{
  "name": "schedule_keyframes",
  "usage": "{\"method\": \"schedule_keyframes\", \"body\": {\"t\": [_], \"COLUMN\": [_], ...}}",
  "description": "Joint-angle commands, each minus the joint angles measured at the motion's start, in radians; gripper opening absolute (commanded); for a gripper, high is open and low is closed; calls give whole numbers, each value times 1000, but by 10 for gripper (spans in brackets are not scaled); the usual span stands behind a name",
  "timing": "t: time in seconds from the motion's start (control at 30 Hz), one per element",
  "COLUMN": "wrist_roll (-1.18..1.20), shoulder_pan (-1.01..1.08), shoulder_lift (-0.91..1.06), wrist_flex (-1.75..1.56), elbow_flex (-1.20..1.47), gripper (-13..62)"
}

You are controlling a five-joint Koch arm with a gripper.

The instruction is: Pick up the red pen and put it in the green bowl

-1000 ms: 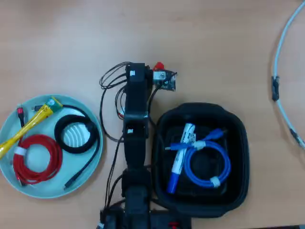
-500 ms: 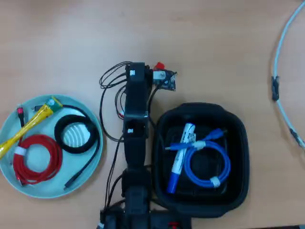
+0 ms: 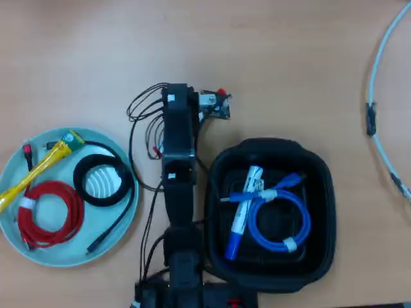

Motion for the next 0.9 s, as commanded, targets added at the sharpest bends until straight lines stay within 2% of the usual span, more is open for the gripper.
{"method": "schedule_keyframes", "body": {"t": [0.0,0.23,0.6,0.87], "wrist_roll": [150,669,830,976], "shoulder_pan": [-35,-121,-344,-594], "shoulder_lift": [43,270,592,635], "wrist_flex": [97,109,118,110], "elbow_flex": [-41,-38,-43,-37], "gripper": [-69,-69,-69,-69]}}
